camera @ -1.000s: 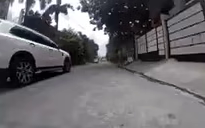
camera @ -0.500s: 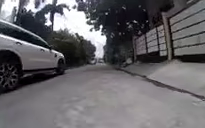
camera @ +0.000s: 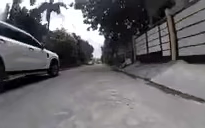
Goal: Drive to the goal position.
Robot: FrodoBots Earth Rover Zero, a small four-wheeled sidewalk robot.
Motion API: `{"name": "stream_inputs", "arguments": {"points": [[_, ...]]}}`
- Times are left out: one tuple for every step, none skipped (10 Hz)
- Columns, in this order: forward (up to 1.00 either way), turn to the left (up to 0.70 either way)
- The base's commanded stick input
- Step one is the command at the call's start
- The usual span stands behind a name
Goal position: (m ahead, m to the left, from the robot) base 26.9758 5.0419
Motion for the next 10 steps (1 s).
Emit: {"name": "stream_inputs", "arguments": {"points": [[1.0,0.0],[1.0,0.0],[1.0,0.0],[1.0,0.0],[1.0,0.0],[1.0,0.0],[1.0,-0.02],[1.0,-0.02],[1.0,-0.02],[1.0,0.0]]}}
